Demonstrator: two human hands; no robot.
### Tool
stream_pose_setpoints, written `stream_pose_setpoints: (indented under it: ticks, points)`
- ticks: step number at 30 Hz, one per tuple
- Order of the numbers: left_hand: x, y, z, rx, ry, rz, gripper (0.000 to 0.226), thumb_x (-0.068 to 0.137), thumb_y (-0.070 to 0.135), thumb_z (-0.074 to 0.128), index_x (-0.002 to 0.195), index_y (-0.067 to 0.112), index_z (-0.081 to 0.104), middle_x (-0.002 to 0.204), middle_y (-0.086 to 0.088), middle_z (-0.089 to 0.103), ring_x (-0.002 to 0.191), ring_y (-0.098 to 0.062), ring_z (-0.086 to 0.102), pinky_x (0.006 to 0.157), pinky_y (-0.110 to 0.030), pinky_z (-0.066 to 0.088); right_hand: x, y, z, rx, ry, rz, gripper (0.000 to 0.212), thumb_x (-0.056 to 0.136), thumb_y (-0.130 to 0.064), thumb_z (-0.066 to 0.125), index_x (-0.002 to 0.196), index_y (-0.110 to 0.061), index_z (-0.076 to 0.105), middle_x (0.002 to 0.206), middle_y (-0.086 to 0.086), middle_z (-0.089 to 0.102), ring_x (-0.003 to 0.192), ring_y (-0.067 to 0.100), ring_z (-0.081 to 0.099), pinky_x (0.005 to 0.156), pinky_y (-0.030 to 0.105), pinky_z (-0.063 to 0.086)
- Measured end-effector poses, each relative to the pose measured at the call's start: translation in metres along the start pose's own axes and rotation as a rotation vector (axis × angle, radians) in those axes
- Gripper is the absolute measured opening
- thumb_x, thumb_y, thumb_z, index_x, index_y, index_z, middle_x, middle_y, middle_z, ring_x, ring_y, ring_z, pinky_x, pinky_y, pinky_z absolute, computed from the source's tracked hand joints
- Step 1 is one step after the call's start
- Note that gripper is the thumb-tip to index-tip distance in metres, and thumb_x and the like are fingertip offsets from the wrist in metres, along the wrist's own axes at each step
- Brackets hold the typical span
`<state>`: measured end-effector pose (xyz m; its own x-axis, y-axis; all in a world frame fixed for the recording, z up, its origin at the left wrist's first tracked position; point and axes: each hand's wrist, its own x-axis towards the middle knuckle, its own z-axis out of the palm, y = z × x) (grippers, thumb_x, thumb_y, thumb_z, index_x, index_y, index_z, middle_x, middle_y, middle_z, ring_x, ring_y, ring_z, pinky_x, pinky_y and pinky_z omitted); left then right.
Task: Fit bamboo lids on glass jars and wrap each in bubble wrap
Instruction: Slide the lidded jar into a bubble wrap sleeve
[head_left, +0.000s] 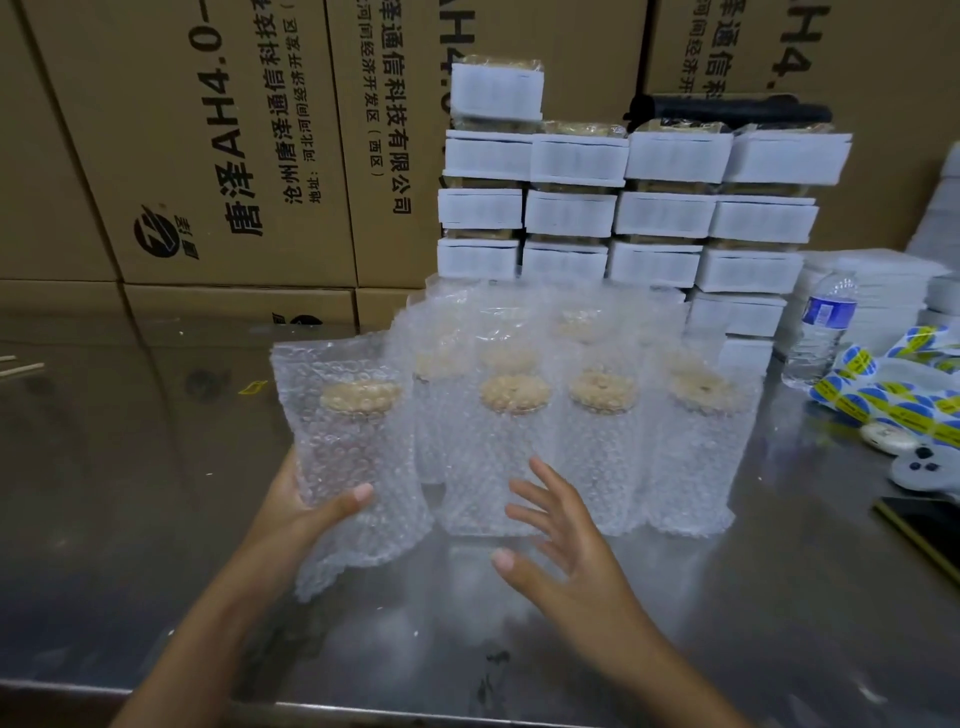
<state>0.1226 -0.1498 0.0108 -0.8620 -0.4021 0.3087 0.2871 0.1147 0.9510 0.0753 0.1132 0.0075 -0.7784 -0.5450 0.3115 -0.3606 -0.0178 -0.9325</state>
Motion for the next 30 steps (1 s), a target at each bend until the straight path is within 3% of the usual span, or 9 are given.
stream_pose_setpoints:
  ticks: [3,5,8,14,22,26,30]
  points:
    - [0.013,-0.010,-0.001,0.006,-0.037,-0.046,0.107,0.039,0.061,0.089,0.134,0.036,0.046,0.130,0.005,0.061,0.119,-0.018,0.058,0.101,-0.048,0.046,-0.009,0.005,-0.006,-0.030,0.036,0.019,0.076,0.073,-0.052,0.071,0.136,-0.052,0.028,0.129,-0.037,0.046,0.122,-0.007,0.048,0.095,0.016,0.040]
    - [0.022,-0.016,0.000,-0.020,-0.053,-0.051,0.097,0.042,0.058,0.090,0.130,0.042,0.050,0.128,0.006,0.062,0.118,-0.018,0.060,0.101,-0.051,0.045,-0.013,0.006,-0.009,-0.052,0.090,0.023,0.074,0.074,-0.047,0.073,0.135,-0.048,0.031,0.127,-0.035,0.050,0.120,-0.005,0.051,0.098,0.023,0.038]
    - [0.033,-0.026,0.003,-0.073,-0.077,-0.059,0.086,0.050,0.048,0.092,0.126,0.047,0.052,0.130,0.007,0.062,0.119,-0.018,0.060,0.101,-0.051,0.045,-0.019,0.011,-0.012,-0.057,0.160,0.035,0.069,0.075,-0.037,0.074,0.133,-0.041,0.038,0.123,-0.030,0.055,0.116,0.000,0.055,0.098,0.027,0.039]
    - [0.040,-0.044,0.019,-0.152,-0.088,-0.076,0.104,0.044,0.048,0.094,0.135,0.042,0.045,0.140,0.005,0.053,0.128,-0.021,0.051,0.106,-0.052,0.040,-0.028,0.022,-0.016,-0.046,0.215,0.081,0.069,0.068,-0.038,0.072,0.129,-0.041,0.041,0.121,-0.027,0.058,0.112,0.001,0.058,0.091,0.023,0.039]
    - [0.041,-0.042,0.036,-0.121,-0.134,-0.056,0.122,0.034,0.063,0.088,0.139,0.046,0.028,0.138,0.028,0.038,0.136,-0.007,0.033,0.111,-0.034,0.031,-0.027,0.023,-0.018,-0.074,0.239,0.077,0.063,0.071,-0.031,0.072,0.127,-0.038,0.043,0.117,-0.024,0.060,0.107,0.003,0.060,0.090,0.024,0.040]
    - [0.039,-0.042,0.036,-0.113,-0.140,-0.071,0.144,0.033,0.064,0.088,0.152,0.035,0.011,0.157,0.009,0.023,0.143,-0.013,0.026,0.117,-0.044,0.025,-0.029,0.024,-0.017,-0.080,0.235,0.077,0.059,0.079,-0.015,0.072,0.126,-0.037,0.044,0.114,-0.024,0.060,0.107,0.003,0.060,0.091,0.024,0.040]
    - [0.036,-0.039,0.038,-0.045,-0.131,-0.077,0.151,0.031,0.073,0.083,0.153,0.033,0.004,0.159,0.009,0.016,0.145,-0.012,0.019,0.118,-0.044,0.020,-0.032,0.019,-0.018,-0.055,0.241,0.067,0.063,0.070,-0.036,0.071,0.127,-0.037,0.045,0.115,-0.020,0.061,0.107,0.007,0.061,0.092,0.030,0.045]
